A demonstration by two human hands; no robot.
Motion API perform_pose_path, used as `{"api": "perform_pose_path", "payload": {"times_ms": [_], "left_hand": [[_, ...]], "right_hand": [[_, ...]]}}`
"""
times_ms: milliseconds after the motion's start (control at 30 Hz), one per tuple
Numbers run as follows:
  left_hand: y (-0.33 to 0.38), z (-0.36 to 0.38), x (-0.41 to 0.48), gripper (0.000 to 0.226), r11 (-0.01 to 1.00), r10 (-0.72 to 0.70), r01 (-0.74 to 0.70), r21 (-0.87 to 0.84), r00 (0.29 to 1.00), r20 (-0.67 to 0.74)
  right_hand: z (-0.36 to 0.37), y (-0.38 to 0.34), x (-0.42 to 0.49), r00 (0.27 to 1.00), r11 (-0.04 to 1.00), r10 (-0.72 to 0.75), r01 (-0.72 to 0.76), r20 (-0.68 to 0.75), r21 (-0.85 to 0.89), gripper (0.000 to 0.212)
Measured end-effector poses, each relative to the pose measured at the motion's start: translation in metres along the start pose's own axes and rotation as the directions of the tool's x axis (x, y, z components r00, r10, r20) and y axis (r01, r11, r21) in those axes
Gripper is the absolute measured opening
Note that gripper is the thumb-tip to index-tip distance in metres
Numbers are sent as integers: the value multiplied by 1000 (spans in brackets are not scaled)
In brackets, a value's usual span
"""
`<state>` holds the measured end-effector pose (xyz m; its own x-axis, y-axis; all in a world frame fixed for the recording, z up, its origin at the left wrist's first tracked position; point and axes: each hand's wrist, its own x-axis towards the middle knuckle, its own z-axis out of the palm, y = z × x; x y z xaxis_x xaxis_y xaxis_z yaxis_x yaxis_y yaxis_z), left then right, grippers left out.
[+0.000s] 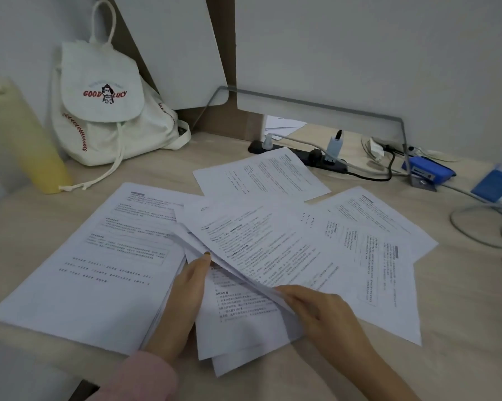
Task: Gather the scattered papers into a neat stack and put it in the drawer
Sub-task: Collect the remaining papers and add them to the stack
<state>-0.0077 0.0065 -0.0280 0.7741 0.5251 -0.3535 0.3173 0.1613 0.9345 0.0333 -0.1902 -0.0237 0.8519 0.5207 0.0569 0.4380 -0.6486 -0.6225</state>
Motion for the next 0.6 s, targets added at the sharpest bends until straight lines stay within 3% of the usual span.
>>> {"api": "perform_pose_path", "payload": {"times_ms": [133,200,300,433,500,600], "left_hand": [[-2,1,5,22,1000,8,-8,16,1000,-24],[-4,1,6,19,998,28,-26,58,999,-44],[-7,1,7,16,996,60,-57,70,997,-48],[-9,1,9,20,995,68,-65,74,997,-46],[-9,2,9,25,995,67,-62,75,996,-57],[-9,3,9,26,997,69,-66,41,995,-67]], "right_hand": [[-14,0,4,991,949,126,-134,46,284,29],[-23,6,8,967,902,240,-192,-80,387,31],[-44,10,12,851,826,395,-163,-347,540,28],[-67,7,12,752,906,304,-38,-585,421,22],[-68,3,11,768,942,206,12,-606,335,20],[-55,-5,6,865,986,19,66,-502,151,25]]}}
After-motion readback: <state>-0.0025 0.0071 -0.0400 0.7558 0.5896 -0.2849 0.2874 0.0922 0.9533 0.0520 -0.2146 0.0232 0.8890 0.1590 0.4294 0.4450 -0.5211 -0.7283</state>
